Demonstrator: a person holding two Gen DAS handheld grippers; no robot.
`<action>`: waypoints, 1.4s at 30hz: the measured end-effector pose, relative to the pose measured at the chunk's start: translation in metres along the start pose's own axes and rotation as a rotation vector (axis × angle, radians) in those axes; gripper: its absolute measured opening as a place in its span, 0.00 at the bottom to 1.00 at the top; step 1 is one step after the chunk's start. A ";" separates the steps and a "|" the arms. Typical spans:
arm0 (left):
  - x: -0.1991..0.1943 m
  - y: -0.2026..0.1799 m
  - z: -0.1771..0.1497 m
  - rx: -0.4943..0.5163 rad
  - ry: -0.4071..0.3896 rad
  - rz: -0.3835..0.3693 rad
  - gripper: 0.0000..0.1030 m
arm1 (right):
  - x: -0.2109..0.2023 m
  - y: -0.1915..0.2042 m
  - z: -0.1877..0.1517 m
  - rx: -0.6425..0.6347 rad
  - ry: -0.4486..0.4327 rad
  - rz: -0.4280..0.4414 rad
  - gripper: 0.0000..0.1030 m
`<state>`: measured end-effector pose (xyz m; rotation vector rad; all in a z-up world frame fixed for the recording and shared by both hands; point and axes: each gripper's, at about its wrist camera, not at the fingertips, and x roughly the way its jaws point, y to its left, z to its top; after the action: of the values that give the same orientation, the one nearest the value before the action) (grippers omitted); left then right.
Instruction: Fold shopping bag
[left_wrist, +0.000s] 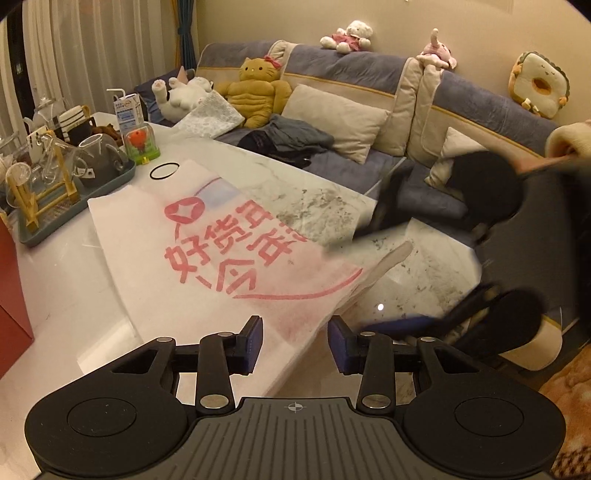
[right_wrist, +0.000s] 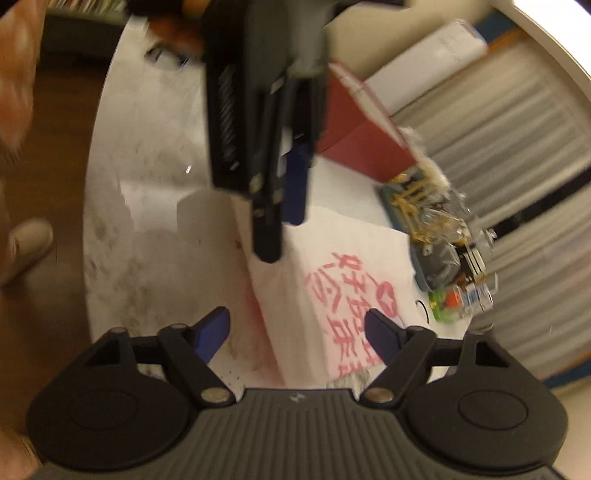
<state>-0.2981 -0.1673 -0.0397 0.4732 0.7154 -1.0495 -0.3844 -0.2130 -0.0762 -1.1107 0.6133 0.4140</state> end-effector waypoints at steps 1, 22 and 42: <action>-0.002 0.002 -0.001 -0.003 -0.006 0.007 0.39 | 0.011 -0.001 0.004 0.001 0.044 0.045 0.03; 0.026 0.027 -0.040 -0.181 0.123 -0.199 0.39 | 0.025 -0.088 -0.049 0.968 0.149 0.407 0.02; 0.009 0.030 -0.029 -0.063 0.062 -0.107 0.47 | 0.046 -0.129 -0.071 1.041 0.159 0.633 0.05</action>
<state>-0.2765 -0.1410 -0.0656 0.4182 0.8335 -1.1132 -0.2905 -0.3291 -0.0375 0.0699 1.1474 0.4541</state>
